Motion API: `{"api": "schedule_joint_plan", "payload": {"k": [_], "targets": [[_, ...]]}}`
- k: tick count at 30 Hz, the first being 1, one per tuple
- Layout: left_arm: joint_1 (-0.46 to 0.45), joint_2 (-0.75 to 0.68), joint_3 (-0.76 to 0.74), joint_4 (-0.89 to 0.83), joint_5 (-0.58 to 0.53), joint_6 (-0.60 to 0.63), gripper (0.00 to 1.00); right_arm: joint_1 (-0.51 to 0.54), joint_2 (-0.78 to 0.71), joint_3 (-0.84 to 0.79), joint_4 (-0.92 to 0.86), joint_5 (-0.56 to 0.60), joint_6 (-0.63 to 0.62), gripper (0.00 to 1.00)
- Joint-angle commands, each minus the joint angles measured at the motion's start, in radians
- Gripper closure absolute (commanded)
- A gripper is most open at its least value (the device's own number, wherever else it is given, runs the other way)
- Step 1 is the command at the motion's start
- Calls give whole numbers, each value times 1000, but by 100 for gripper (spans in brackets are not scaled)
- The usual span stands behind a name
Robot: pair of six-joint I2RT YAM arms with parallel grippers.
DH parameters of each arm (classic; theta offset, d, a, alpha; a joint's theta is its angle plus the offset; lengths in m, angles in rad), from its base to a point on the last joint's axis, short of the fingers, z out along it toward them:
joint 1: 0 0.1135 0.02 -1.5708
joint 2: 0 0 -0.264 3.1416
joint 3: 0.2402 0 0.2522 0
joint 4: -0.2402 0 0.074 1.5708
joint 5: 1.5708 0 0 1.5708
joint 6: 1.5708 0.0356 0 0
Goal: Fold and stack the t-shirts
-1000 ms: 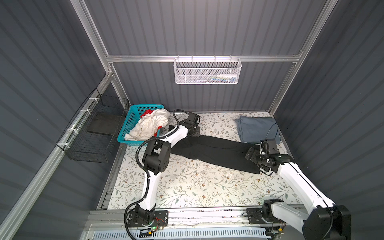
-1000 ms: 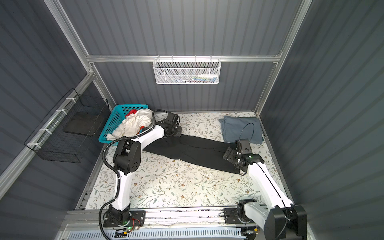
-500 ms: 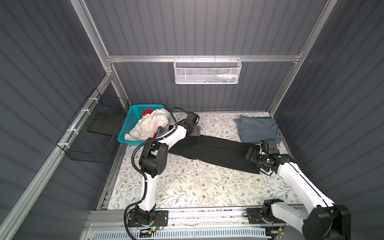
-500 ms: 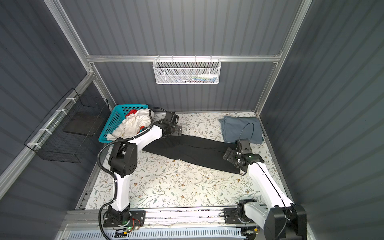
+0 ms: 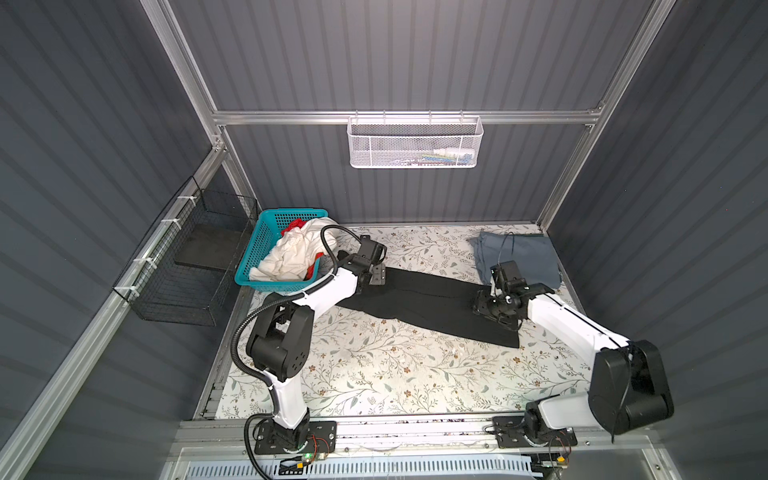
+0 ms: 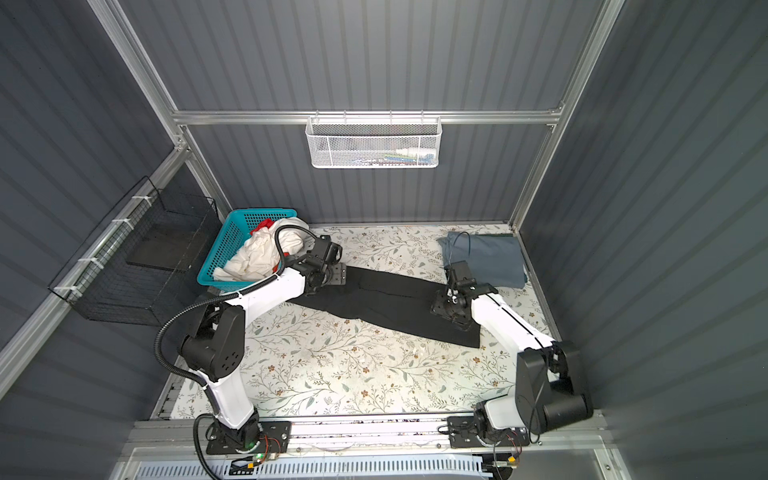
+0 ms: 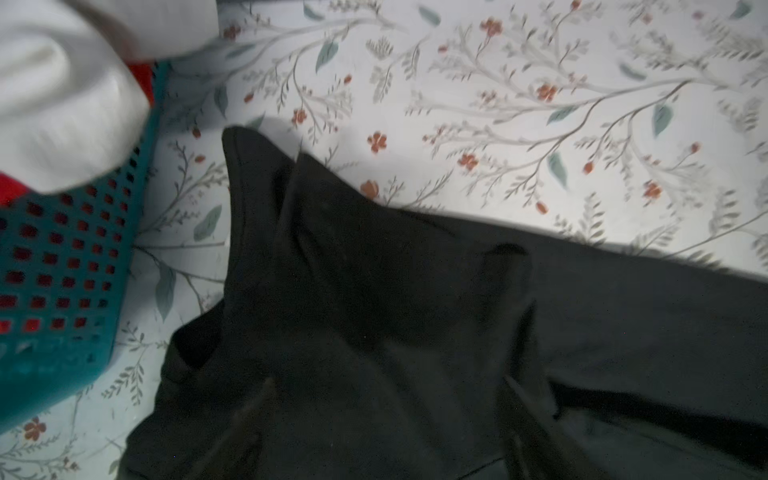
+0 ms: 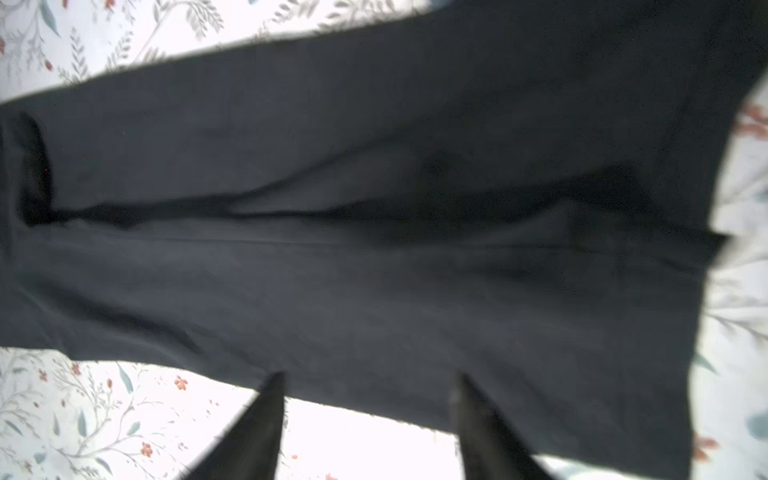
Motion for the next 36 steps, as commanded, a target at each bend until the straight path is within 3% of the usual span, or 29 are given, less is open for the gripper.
{"api": "schedule_joint_plan", "payload": {"k": [1,3,5,19,29,36], "targets": [[43,9,-25,0,38,-38,29,18,68,45,6,3,-15,61],[65,25,-21,-8,58,-45,39,21,106,57,13,6,-15,69],[74,43,-19,-10,63,-40,39,21,133,60,25,11,-12,75],[87,224,95,2,115,-29,44,33,241,28,54,73,-9,79],[94,437,385,-60,121,41,44,73,231,6,-6,97,-11,83],[103,600,611,-111,162,89,44,124,256,-6,1,-36,-69,87]]}}
